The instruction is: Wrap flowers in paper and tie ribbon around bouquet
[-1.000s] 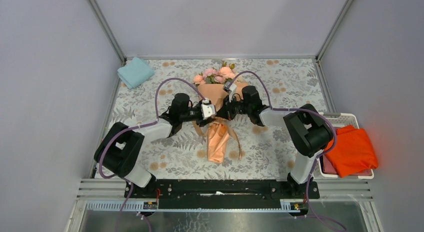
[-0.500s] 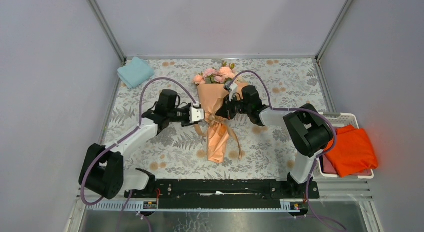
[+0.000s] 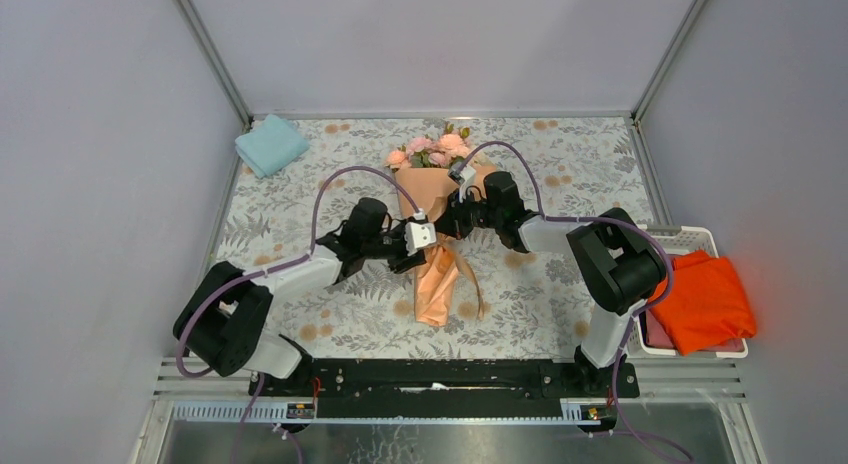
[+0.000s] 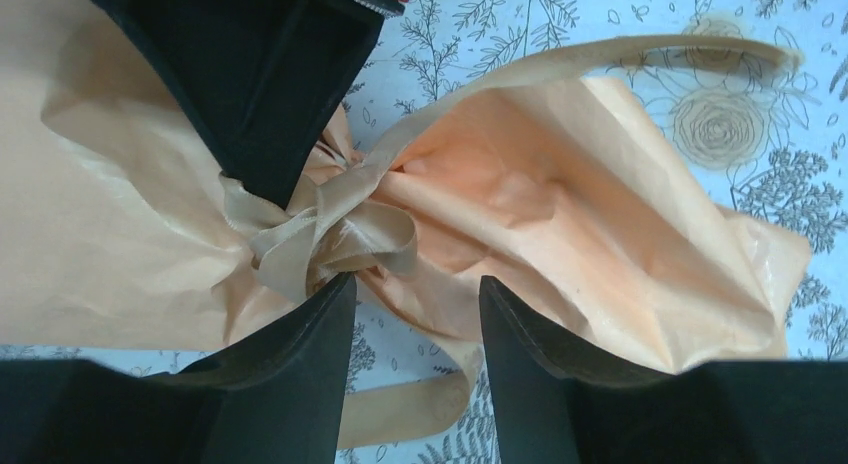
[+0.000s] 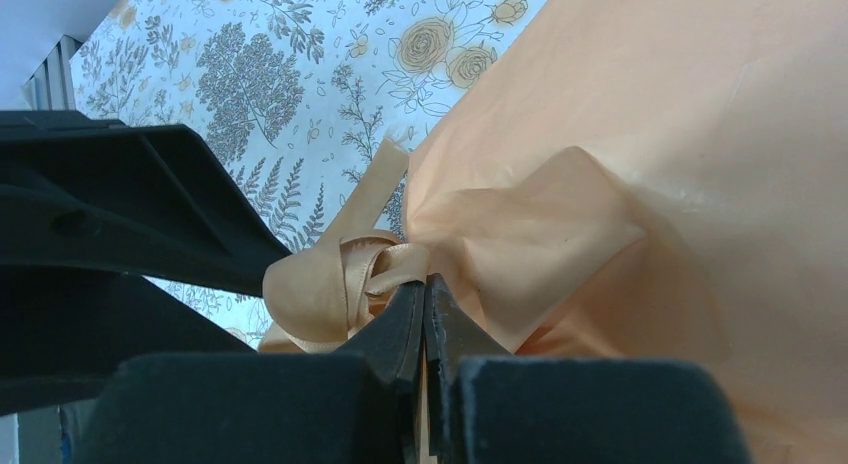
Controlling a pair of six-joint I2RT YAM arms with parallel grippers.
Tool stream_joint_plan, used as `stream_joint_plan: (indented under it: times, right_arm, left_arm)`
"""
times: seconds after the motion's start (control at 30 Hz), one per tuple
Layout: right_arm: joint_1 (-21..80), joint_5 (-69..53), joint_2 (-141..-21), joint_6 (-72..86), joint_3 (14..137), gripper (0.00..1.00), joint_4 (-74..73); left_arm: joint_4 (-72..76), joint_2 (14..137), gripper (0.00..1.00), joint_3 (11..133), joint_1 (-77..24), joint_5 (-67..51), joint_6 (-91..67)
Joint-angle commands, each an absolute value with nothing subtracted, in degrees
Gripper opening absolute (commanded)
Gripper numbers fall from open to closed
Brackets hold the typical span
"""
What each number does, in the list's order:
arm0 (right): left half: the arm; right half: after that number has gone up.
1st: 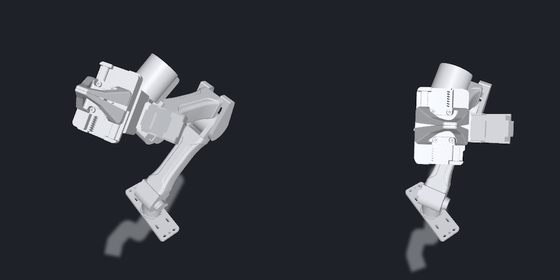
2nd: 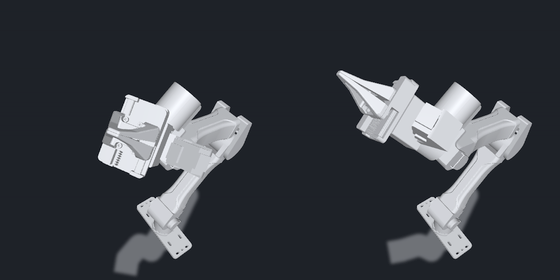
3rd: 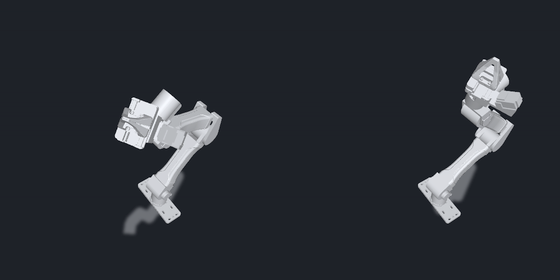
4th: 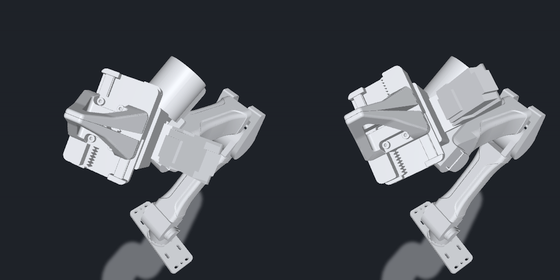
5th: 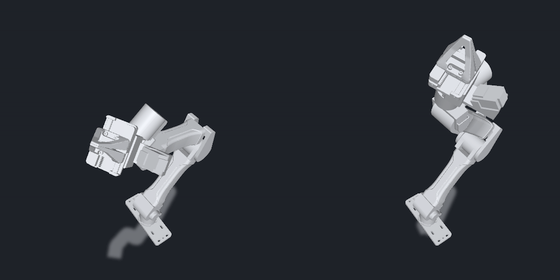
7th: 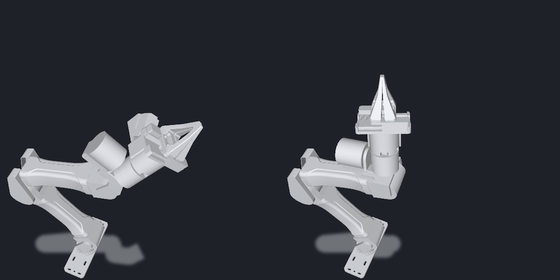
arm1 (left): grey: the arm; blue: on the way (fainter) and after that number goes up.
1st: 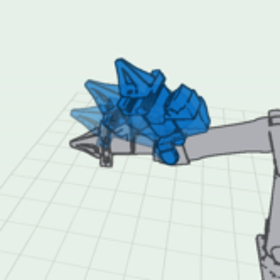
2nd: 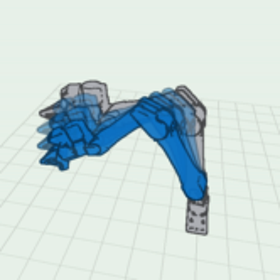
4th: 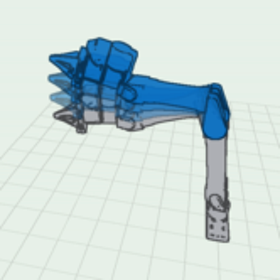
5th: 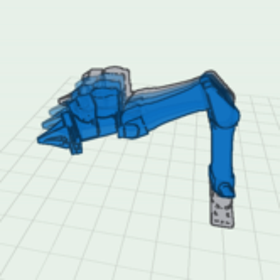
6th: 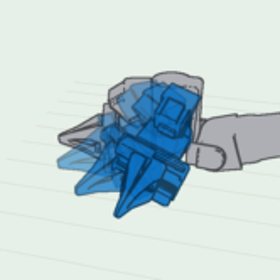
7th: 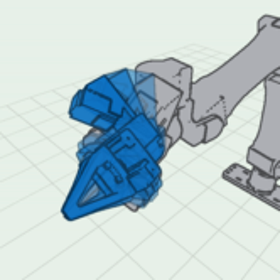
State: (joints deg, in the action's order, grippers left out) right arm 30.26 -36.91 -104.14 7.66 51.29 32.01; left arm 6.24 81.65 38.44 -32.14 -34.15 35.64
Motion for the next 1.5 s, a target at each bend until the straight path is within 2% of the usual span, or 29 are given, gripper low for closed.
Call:
stream_joint_plan:
  times: [0.0, 0.3, 0.53, 0.7, 0.83, 0.87, 1.07, 1.27, 1.47]
  right_arm:
    - [30.84, -36.51, -102.24, 8.25, 52.09, 0.00, 34.65]
    - [30.81, -36.47, -101.52, 7.80, 51.73, 0.00, 34.17]
    - [30.85, -36.90, -101.51, 7.87, 51.64, 0.00, 34.10]
    - [30.85, -36.95, -101.34, 7.95, 51.03, 0.00, 34.11]
    - [30.85, -36.83, -101.43, 7.99, 50.97, 0.00, 34.19]
    - [30.85, -36.68, -101.35, 7.99, 51.02, 0.00, 34.11]
    - [30.61, -30.12, -97.25, 4.85, 51.94, 0.00, 27.53]
    - [28.58, -25.69, -93.77, 4.58, 49.17, 0.00, 19.53]
    - [26.99, -20.78, -90.30, 6.74, 45.90, 0.00, 14.14]
  left_arm:
    - [13.43, 83.87, 0.56, 39.08, -33.33, -29.42, 28.46]
    - [17.45, 85.83, 0.51, 39.54, -33.37, -25.98, 27.33]
    - [18.92, 86.66, 0.54, 39.82, -34.11, -21.96, 21.44]
    - [21.52, 87.43, 0.32, 39.63, -34.19, -18.84, 18.72]
    - [22.06, 87.29, 0.02, 39.04, -34.19, -20.71, 19.62]
    - [22.06, 86.95, 0.00, 38.92, -34.19, -21.14, 19.68]
    - [14.46, 84.54, 0.00, 39.82, -32.90, -21.34, 25.94]
    - [1.39, 85.07, 0.00, 40.36, -28.94, -21.18, 51.11]
    - [-1.84, 86.10, 0.00, 42.10, -26.31, -20.19, 56.20]
